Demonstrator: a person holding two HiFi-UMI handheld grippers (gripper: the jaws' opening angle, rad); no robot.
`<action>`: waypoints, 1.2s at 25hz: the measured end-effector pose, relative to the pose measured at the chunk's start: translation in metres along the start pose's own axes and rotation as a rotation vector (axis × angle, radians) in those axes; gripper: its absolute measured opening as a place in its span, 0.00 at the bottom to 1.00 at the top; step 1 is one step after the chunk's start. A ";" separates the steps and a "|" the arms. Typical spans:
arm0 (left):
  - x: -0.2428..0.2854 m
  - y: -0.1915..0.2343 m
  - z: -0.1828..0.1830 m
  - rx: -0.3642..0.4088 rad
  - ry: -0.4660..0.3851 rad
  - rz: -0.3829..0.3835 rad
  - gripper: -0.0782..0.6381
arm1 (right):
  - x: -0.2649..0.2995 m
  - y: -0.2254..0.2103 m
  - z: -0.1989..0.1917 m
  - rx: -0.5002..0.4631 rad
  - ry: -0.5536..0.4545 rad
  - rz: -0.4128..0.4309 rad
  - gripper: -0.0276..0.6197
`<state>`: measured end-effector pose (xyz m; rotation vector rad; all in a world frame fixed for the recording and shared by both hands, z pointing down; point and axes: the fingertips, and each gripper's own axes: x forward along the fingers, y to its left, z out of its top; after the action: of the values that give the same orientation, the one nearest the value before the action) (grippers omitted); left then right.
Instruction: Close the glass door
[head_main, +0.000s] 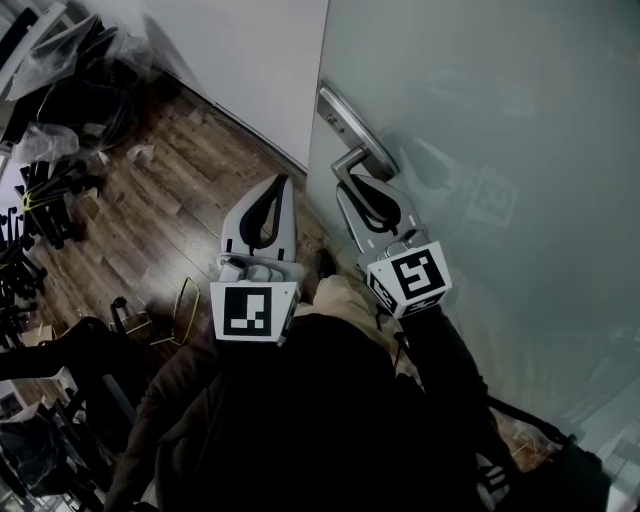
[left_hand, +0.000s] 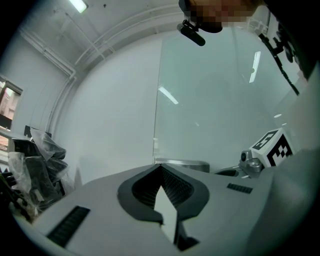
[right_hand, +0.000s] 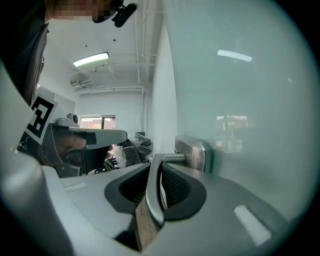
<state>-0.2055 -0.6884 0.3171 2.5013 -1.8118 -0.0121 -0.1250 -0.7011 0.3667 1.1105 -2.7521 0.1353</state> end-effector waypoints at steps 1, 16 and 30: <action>-0.003 0.000 0.001 0.001 0.000 0.010 0.10 | 0.000 0.002 0.000 0.002 0.002 0.008 0.15; -0.099 -0.015 -0.006 0.018 0.026 0.231 0.10 | -0.016 0.066 0.002 0.045 -0.027 0.132 0.15; -0.226 0.021 0.002 -0.001 -0.003 0.322 0.10 | -0.031 0.169 -0.004 0.020 0.012 0.252 0.15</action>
<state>-0.2961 -0.4804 0.3108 2.1788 -2.1894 -0.0030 -0.2198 -0.5582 0.3608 0.7594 -2.8745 0.2005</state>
